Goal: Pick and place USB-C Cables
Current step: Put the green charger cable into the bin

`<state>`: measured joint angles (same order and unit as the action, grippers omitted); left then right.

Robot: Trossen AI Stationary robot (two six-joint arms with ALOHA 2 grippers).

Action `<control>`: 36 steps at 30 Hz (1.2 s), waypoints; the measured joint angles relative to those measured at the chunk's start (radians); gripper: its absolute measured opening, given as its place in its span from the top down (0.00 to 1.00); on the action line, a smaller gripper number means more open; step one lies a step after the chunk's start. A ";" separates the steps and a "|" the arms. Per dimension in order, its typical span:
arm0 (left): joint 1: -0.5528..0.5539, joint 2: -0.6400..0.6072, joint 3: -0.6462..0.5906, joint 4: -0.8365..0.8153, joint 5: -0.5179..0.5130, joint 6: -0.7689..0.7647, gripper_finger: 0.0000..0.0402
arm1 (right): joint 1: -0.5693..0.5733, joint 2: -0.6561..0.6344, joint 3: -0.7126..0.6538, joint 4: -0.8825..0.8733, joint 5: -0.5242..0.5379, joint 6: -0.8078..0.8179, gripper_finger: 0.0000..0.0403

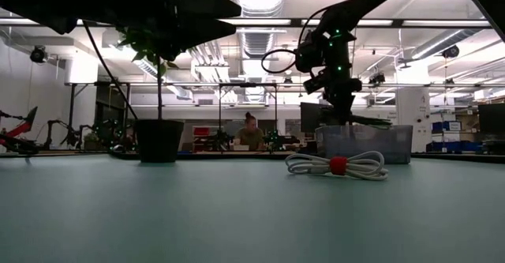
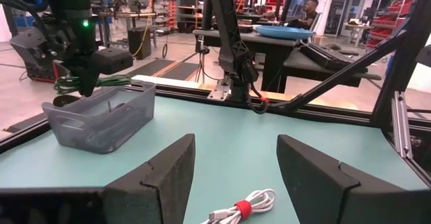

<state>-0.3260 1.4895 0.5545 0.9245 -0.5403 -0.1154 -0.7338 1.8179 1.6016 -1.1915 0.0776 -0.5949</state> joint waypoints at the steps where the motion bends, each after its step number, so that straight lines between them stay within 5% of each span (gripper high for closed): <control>1: 0.000 0.000 0.000 0.000 0.000 0.000 0.51 | 0.000 0.000 0.000 0.001 0.000 0.000 0.94; 36: 0.000 0.000 0.000 0.000 0.001 -0.006 0.51 | 0.000 0.000 -0.150 0.140 0.001 0.033 0.94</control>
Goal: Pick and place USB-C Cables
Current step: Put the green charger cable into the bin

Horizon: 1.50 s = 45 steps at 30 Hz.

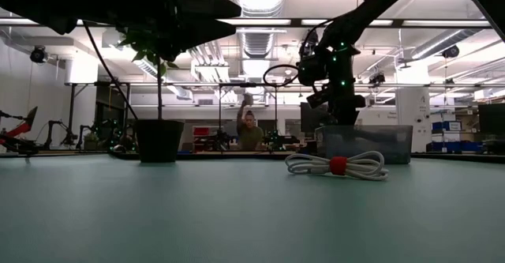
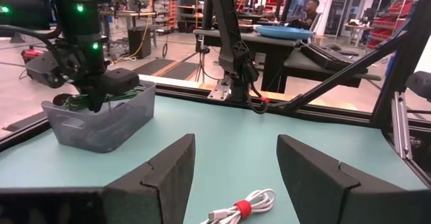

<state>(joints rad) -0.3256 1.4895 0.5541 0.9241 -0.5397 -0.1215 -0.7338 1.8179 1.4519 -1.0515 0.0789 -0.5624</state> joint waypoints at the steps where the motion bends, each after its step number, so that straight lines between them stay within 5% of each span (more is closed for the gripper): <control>1: 0.000 0.000 0.000 0.000 0.000 -0.002 0.51 | 0.000 0.000 0.000 0.000 0.000 0.004 0.94; 33: -0.033 -0.003 0.020 0.044 0.019 -0.196 0.51 | 0.000 0.000 -0.001 0.023 0.001 -0.024 0.94; 45: -0.074 -0.003 0.032 0.038 0.034 -0.233 0.51 | 0.000 0.000 -0.001 0.047 0.002 -0.011 0.80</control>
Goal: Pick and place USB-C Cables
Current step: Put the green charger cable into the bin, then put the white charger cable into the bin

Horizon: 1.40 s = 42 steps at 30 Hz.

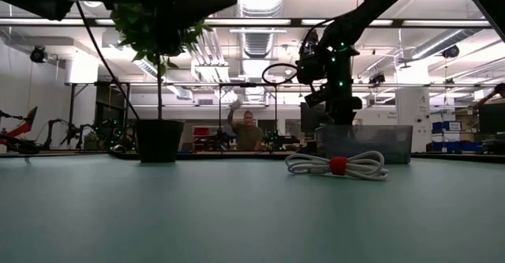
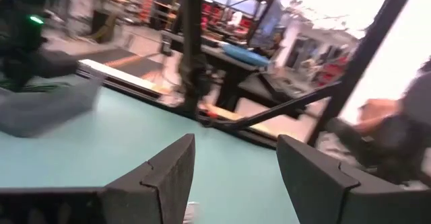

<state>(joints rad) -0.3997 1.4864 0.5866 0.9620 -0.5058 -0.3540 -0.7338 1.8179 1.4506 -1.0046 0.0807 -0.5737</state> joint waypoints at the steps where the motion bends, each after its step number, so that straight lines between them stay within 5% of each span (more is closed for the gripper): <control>1: -0.006 0.000 0.004 0.000 0.009 -0.020 0.51 | 0.000 0.000 0.000 0.000 0.000 -0.001 0.79; 11: -0.042 -0.002 -0.008 -0.136 0.048 -0.061 0.52 | 0.002 -0.007 0.103 -0.124 0.053 0.071 0.74; 16: -0.017 -0.002 -0.017 -0.201 -0.017 -0.021 0.52 | 0.030 -0.047 0.164 -0.232 -0.003 0.155 0.76; 22: -0.017 -0.008 0.053 -0.074 0.009 0.017 0.52 | 0.044 -0.143 0.137 -0.148 -0.133 0.172 0.82; 27: -0.027 -0.027 0.066 -0.178 0.016 0.098 0.52 | 0.056 -0.187 0.126 -0.085 -0.138 0.206 0.86; 36: -0.025 -0.057 0.069 -0.210 0.016 0.026 0.52 | 0.130 -0.294 0.121 -0.160 -0.135 0.236 0.92; 42: -0.044 -0.052 0.069 -0.211 0.028 0.092 0.52 | 0.227 -0.414 0.004 -0.118 -0.143 0.374 0.93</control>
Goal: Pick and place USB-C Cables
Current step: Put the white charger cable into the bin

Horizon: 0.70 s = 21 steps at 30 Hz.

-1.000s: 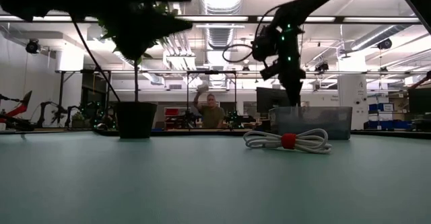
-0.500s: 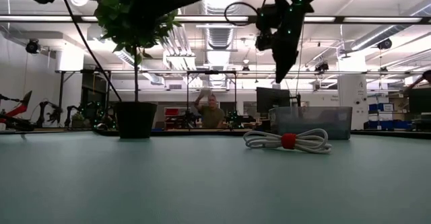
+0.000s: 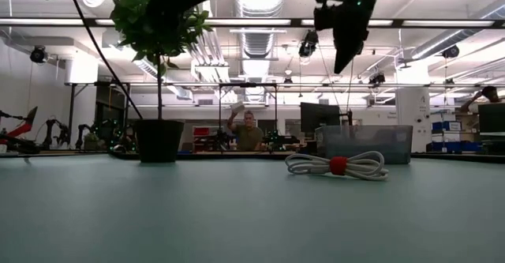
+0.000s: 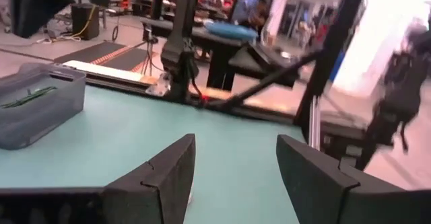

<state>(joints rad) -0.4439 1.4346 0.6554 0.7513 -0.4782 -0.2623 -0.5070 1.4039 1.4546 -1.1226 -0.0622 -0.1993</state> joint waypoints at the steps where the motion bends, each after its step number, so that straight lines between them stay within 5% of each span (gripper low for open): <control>1: -0.004 0.001 -0.007 -0.003 0.000 0.012 0.52 | 0.033 -0.021 -0.029 0.016 0.000 0.035 0.93; 9: -0.005 0.000 -0.023 -0.010 0.013 0.033 0.52 | 0.395 -0.164 -0.214 0.071 0.022 0.395 0.94; 16: -0.005 -0.001 -0.021 -0.010 0.028 0.041 0.52 | 0.755 -0.209 -0.400 0.292 0.293 0.634 0.94; 21: -0.005 0.000 -0.022 -0.010 0.028 0.040 0.52 | 0.880 -0.161 -0.483 0.460 0.336 0.705 0.94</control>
<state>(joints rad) -0.4492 1.4345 0.6334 0.7414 -0.4503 -0.2218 0.3725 1.2430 0.9717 -0.6622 0.2738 0.5057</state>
